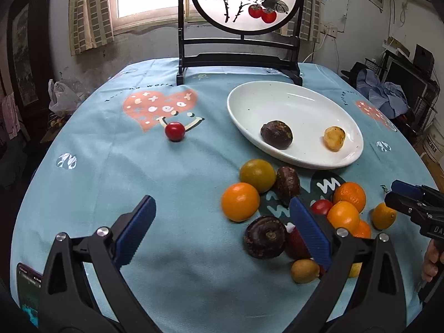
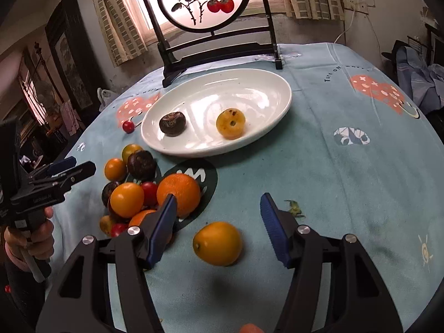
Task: Organize fruits
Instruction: 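Grasp the red cherry tomato with the left tool while the right tool grasps a yellow fruit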
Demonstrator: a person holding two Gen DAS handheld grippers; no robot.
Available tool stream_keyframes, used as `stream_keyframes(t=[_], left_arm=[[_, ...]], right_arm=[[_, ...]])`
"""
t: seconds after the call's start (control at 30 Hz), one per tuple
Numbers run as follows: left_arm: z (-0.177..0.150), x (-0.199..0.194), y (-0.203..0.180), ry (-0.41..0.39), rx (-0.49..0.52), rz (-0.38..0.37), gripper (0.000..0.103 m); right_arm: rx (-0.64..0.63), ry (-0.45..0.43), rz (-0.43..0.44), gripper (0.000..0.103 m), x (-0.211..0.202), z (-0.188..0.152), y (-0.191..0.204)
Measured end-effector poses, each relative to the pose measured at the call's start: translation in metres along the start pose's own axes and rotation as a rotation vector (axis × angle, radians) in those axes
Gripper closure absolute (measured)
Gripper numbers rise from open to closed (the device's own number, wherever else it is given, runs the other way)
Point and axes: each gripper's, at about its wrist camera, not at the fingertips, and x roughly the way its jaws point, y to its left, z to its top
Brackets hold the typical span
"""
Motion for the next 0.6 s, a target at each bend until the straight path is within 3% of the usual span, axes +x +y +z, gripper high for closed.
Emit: stream_keyframes(t=[0.13,0.43,0.6], left_arm=[[-0.004,-0.004,0.009,-0.014,-0.017,0.047,0.004],[-0.008,0.0,0.028,0.02,-0.078,0.074,0.004],[-0.008,0.003,0.039,0.033,-0.132,0.089,0.004]], right_arm=[[-0.007,0.038,-0.017,0.04,0.007,-0.01,0.0],[-0.041,0.085,-0.057,0.041,0.015,-0.017,0.004],[-0.06,0.105,-0.064,0.059,0.02,-0.018,0.006]])
